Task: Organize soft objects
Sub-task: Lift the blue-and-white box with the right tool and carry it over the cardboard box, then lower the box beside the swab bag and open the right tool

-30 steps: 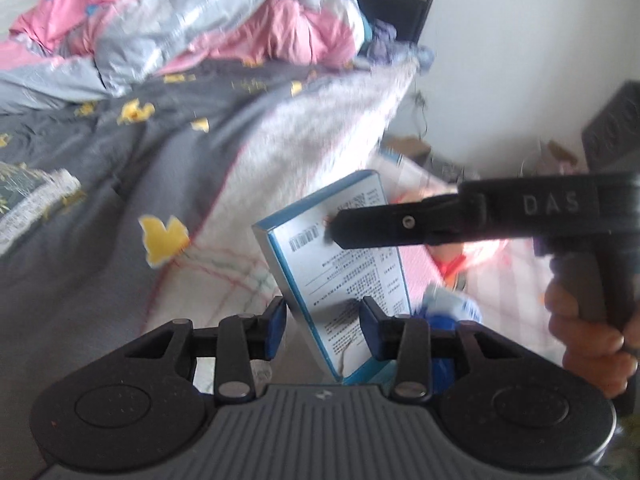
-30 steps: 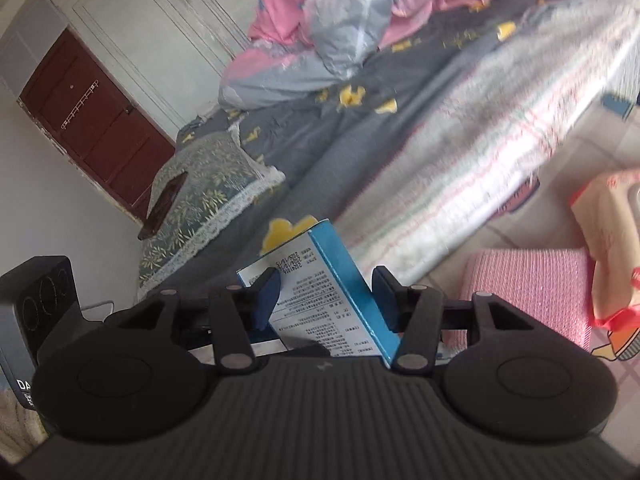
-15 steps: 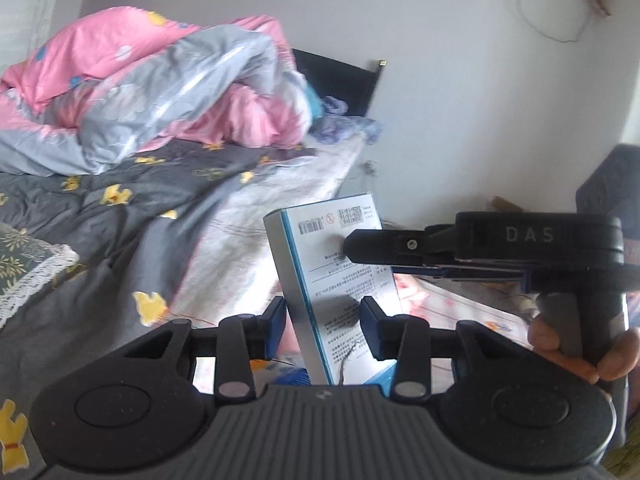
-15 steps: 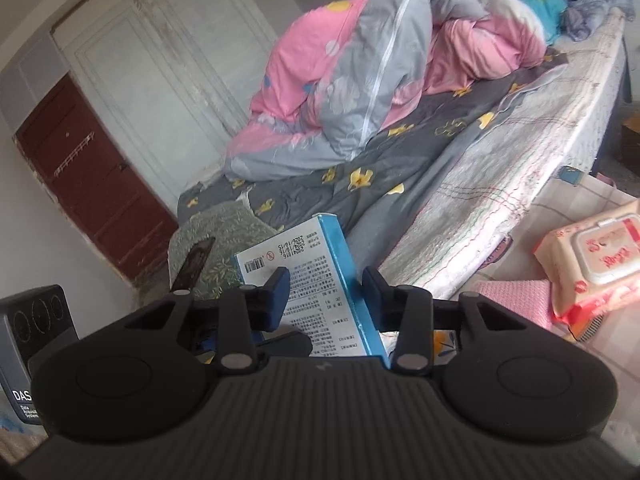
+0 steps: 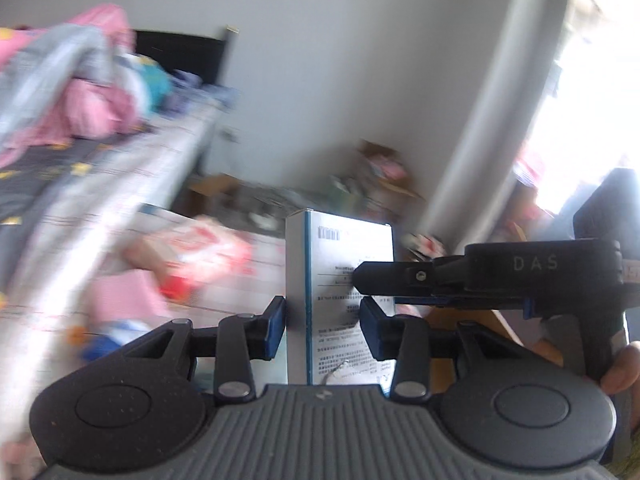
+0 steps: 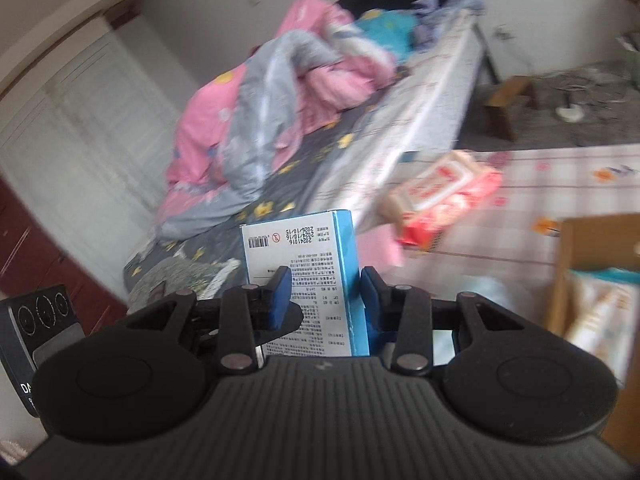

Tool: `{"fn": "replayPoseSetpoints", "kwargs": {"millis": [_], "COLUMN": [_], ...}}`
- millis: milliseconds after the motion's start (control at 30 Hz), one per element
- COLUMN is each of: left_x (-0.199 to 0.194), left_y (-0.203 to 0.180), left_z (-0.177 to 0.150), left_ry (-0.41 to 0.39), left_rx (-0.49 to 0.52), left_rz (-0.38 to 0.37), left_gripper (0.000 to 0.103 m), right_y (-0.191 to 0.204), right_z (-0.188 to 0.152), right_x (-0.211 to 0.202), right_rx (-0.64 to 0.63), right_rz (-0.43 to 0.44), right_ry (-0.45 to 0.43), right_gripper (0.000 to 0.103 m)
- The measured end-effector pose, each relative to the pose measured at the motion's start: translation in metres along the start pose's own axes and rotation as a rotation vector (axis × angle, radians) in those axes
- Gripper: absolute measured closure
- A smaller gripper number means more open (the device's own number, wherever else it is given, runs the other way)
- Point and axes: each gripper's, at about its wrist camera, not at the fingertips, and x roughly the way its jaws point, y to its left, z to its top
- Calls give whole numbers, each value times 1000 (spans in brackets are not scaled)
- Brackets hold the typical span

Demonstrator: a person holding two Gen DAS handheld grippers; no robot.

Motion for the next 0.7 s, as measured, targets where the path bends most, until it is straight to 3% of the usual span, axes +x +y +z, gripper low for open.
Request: {"fn": "replayPoseSetpoints", "kwargs": {"millis": [167,367,467,567,600,700], "left_x": [66,153,197,234,245,257], "left_y": [-68,-118,-128,-136,-137,-132], "left_z": [-11,-27,-32,-37,-38,-40], "left_ry": [122,286,348,379,391,414], "left_rx": [73,119,140,170,182,201], "left_rz": [-111,-159,-143,-106,-88,-13], "left_gripper": [61,61,61,52,44,42], "right_y": [-71,-164,-204,-238,-249,-276], "right_z": [-12,-25,-30,-29,-30,-31], "right_x": [-56,-77,-70,-46,-37,-8], "right_rx": [101,257,306,311,304,312], "right_rz": [-137,-236,-269,-324,-358,-426], "right_ry": [-18,10,20,43,47,76], "right_gripper": [66,66,66,66,66,66]}}
